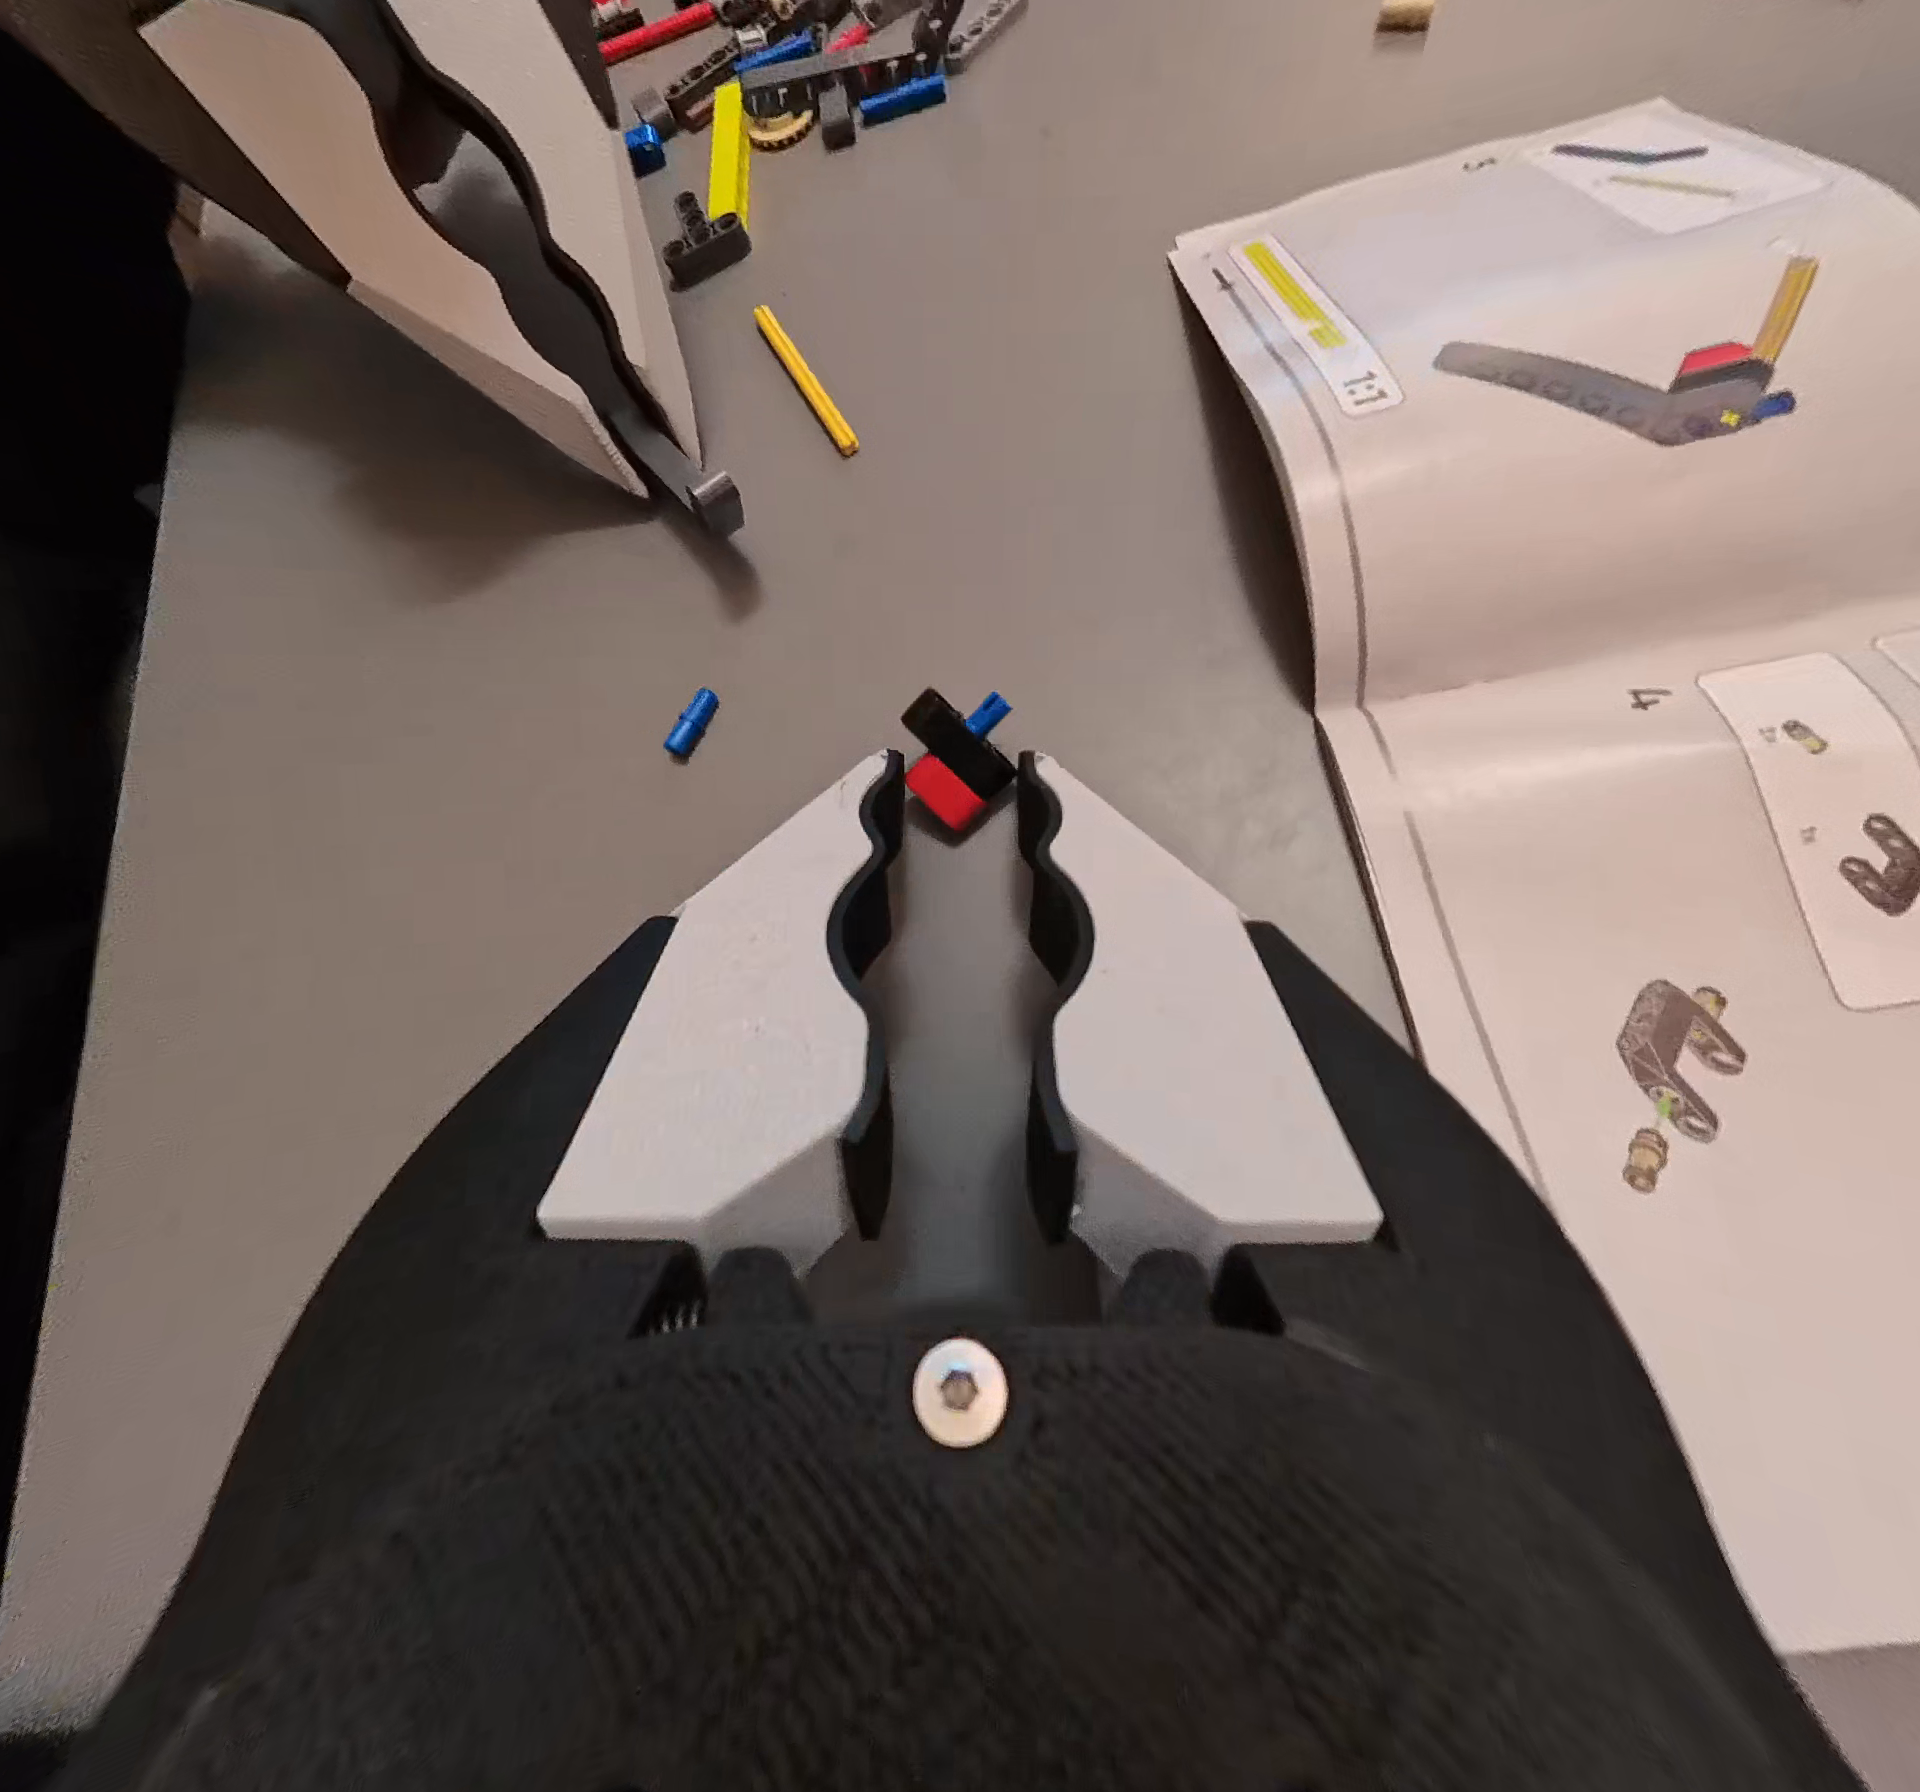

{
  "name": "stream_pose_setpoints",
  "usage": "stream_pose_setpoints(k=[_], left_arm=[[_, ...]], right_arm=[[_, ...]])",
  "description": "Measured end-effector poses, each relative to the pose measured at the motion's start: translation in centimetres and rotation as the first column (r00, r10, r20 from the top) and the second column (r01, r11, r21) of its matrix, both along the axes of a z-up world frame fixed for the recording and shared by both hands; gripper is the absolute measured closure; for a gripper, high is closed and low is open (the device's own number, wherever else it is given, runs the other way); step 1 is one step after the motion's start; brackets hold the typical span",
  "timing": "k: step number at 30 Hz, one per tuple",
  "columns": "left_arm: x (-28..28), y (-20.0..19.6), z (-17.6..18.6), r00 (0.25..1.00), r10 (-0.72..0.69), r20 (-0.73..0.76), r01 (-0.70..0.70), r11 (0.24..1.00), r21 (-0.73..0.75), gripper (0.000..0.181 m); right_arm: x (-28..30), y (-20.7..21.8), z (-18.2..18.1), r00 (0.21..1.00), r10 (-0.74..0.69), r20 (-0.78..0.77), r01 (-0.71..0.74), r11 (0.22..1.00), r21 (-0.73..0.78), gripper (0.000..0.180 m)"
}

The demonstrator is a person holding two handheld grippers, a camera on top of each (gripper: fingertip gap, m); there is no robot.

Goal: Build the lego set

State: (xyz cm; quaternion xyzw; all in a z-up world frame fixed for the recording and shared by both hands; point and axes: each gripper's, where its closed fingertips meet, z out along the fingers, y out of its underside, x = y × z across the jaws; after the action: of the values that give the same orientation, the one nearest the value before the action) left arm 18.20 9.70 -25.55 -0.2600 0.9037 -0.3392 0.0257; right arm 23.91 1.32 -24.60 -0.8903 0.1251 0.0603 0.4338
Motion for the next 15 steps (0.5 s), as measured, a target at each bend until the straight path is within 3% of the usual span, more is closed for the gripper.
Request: stream_pose_setpoints(k=[10, 15], left_arm=[[-0.02, 0.0, 0.01, 1.0, -0.002, 0.002, 0.002, 1.0, -0.007, 0.175], [0.07, -0.02, 0.01, 1.0, 0.001, 0.004, -0.001, 1.0, -0.013, 0.175]], right_arm=[[0.04, -0.04, -0.41, 0.998, 0.024, 0.053, -0.022, 0.999, -0.026, 0.161], [0.34, -0.34, -0.3, 0.994, 0.027, 0.102, -0.024, 0.999, -0.028, 0.146]])
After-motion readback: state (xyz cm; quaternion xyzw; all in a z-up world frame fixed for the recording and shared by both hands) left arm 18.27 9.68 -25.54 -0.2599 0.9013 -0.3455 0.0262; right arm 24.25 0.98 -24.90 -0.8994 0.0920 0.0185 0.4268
